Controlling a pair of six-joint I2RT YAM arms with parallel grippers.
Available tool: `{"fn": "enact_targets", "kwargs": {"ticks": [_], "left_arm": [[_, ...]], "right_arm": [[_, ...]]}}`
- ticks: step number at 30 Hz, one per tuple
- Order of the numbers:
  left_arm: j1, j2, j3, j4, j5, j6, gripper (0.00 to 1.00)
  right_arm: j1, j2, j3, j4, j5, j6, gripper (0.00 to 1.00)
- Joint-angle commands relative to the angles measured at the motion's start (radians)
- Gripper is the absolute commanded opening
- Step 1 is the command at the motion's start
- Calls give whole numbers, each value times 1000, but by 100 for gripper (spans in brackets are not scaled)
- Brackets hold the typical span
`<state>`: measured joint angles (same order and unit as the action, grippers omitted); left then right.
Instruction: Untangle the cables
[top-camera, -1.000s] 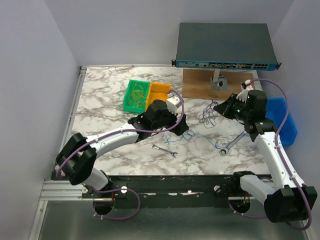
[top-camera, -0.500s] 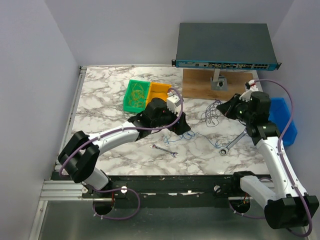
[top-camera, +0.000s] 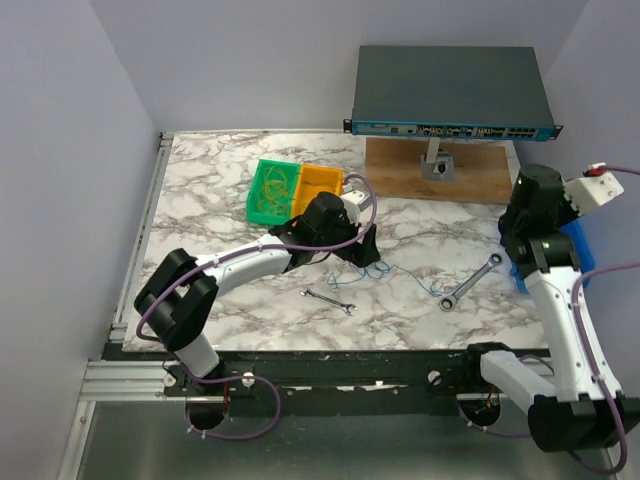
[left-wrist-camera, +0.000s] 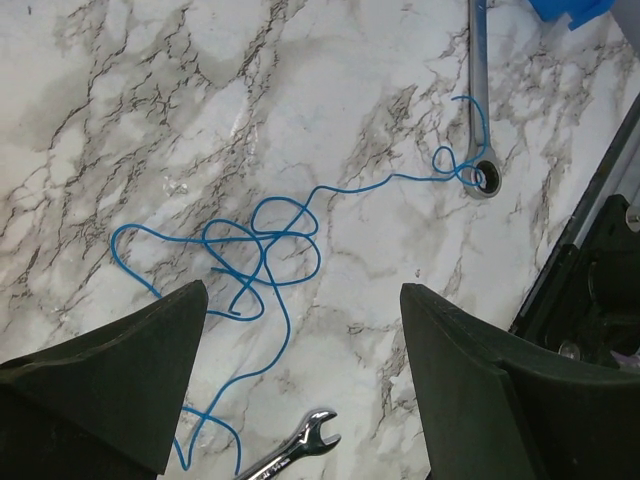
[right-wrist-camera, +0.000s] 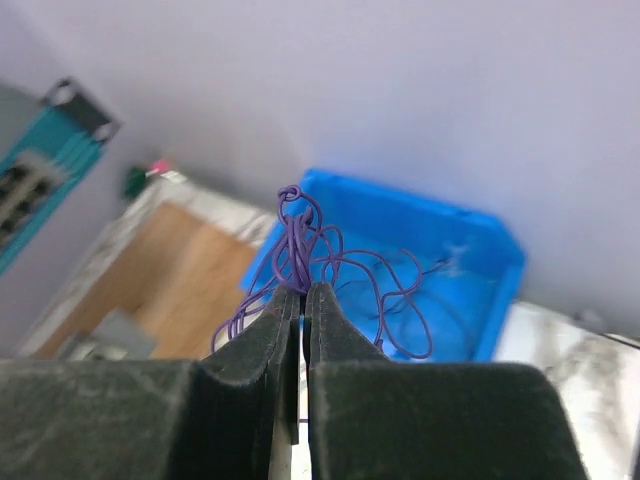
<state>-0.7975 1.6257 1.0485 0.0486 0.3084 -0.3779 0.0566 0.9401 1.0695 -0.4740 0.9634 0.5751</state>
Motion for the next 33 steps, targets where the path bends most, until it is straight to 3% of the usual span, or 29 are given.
{"fn": "enact_targets", "kwargs": {"ticks": [1,4,6,7,9,10,11,12,15,19,23,29,33], "left_arm": [[4,9,27,-46,-43,5,80],[4,4,19,-33,-25,4,80],[4,-4,8,-15,-11,2,80],[4,-6,7,-12,-10,2,80],[4,-7,3,-6,-9,4,80],[3,-4,5,-4,-9,2,80],[4,1,7,-6,-8,3,80],[4,6,12,-11,-8,5,80],[4,15,30,-44,-28,14,80],[4,27,57,-104,-74,20,80],[4,71,118,-207,-117,14,80],[3,162,229,-367,-149,13,80],[2,201,267,-419,-149,13,80]], "right_arm": [[-61,127,10,2,342,9,3],[-240,226,1,60,148,54,2],[-295,305,13,70,157,84,4],[-308,350,28,71,172,94,13],[-316,421,66,60,161,117,47],[-317,448,95,35,161,141,78],[-316,476,133,-25,112,175,97],[-316,491,176,-82,50,171,100],[-288,449,141,-64,-101,59,100],[-285,278,-31,46,-553,-128,97],[-283,141,-134,12,-876,-119,94],[-188,68,-266,-26,-972,-78,93],[14,120,-297,-62,-857,-51,93]]}}
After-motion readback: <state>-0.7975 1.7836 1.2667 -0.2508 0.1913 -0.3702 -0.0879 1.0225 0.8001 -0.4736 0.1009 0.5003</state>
